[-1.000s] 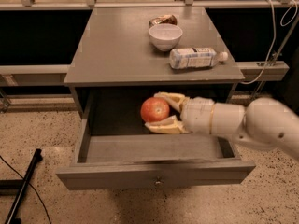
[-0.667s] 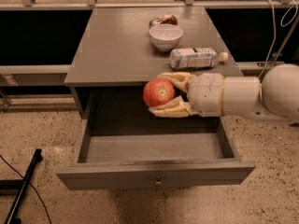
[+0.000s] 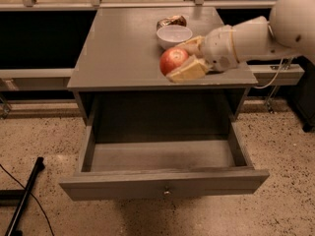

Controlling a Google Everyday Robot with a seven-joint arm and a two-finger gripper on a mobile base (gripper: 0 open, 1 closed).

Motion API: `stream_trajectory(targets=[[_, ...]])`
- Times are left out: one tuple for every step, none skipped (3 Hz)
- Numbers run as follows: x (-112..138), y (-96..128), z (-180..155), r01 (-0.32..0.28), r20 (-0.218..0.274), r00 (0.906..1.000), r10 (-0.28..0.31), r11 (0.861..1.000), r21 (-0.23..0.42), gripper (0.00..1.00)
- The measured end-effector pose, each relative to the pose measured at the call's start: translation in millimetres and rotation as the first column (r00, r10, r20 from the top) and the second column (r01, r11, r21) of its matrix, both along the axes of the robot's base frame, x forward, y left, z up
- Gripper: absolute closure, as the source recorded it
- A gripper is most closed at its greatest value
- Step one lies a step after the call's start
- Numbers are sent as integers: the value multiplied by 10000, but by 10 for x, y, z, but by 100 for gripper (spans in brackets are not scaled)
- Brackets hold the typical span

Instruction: Pick apple from top drawer and place on counter

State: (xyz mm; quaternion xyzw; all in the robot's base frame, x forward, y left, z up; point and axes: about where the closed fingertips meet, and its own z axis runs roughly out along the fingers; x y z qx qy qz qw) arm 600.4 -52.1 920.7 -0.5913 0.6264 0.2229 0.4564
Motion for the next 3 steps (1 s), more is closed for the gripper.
stream_trajectory(targets=[[417, 428, 280, -117, -784, 9968, 151, 9989, 444, 100], [548, 1279, 621, -1067, -703, 9912, 1122, 9913, 769, 100], [681, 2023, 465, -1418, -1176, 9824, 1452, 9892, 370, 100]])
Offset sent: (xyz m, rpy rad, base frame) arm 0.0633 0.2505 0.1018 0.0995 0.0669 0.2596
